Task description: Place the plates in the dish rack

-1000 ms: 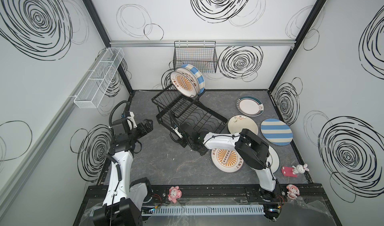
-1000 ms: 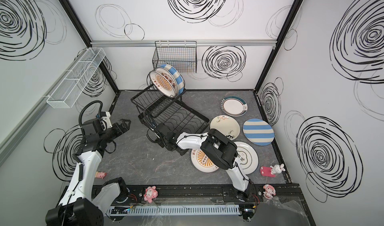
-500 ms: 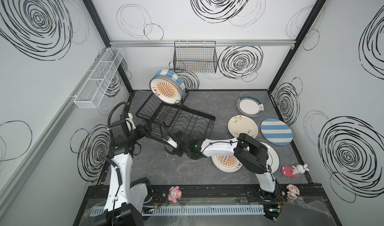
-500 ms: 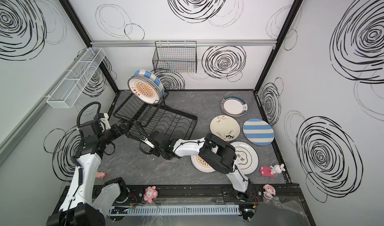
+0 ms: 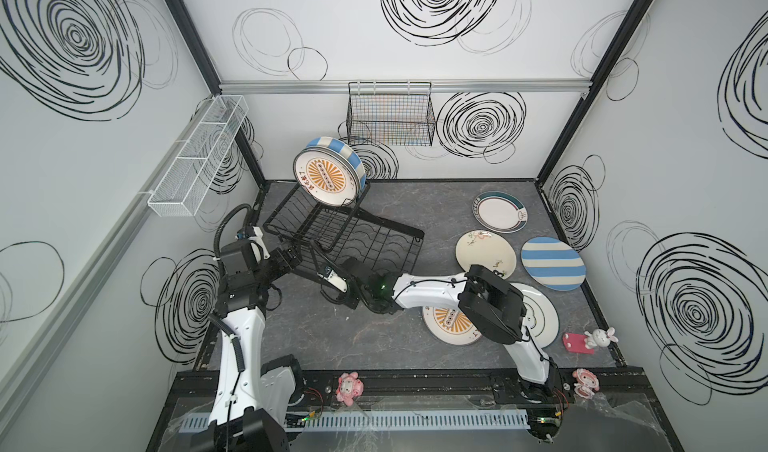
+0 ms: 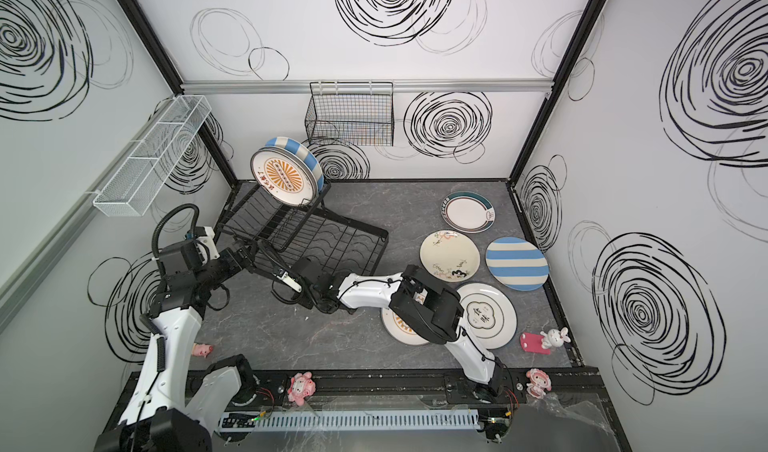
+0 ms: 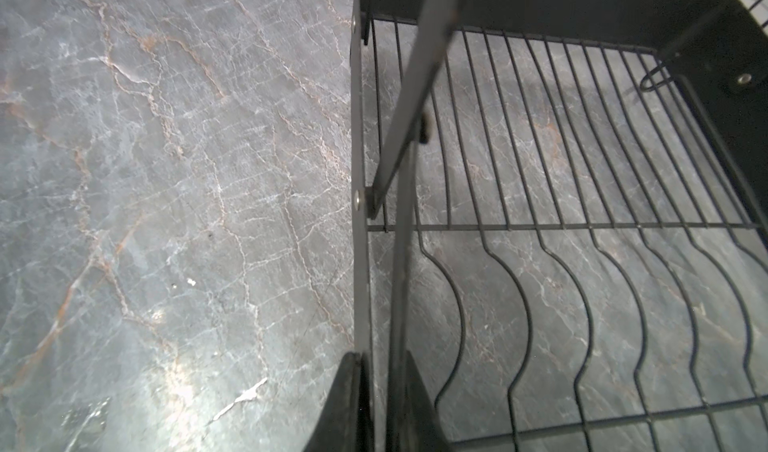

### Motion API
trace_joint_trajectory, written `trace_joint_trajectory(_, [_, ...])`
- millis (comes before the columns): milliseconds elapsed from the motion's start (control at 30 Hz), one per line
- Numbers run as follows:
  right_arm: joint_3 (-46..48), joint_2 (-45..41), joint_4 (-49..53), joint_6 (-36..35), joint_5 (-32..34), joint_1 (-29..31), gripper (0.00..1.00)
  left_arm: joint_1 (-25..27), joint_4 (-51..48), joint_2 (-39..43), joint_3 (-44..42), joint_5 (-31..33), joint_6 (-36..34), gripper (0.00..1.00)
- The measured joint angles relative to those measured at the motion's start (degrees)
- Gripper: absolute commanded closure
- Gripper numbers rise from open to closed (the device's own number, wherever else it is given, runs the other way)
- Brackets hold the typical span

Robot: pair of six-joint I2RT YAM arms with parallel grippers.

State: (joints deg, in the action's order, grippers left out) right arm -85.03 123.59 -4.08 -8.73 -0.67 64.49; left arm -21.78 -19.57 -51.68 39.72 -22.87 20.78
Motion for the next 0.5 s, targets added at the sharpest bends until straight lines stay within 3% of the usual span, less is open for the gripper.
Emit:
trace_joint_trajectory(233, [-0.44, 0.17, -3.91, -2.08, -0.22, -0.26, 0.44, -0.15, 2.05, -1.70, 0.02, -0.55, 0.33, 0.04])
trace_joint_trajectory(500, [9.84, -11.91, -4.87, 1.86, 0.00, -0.55, 0.31, -0.24, 4.26, -4.98, 0.96, -1.40, 0.85, 0.04])
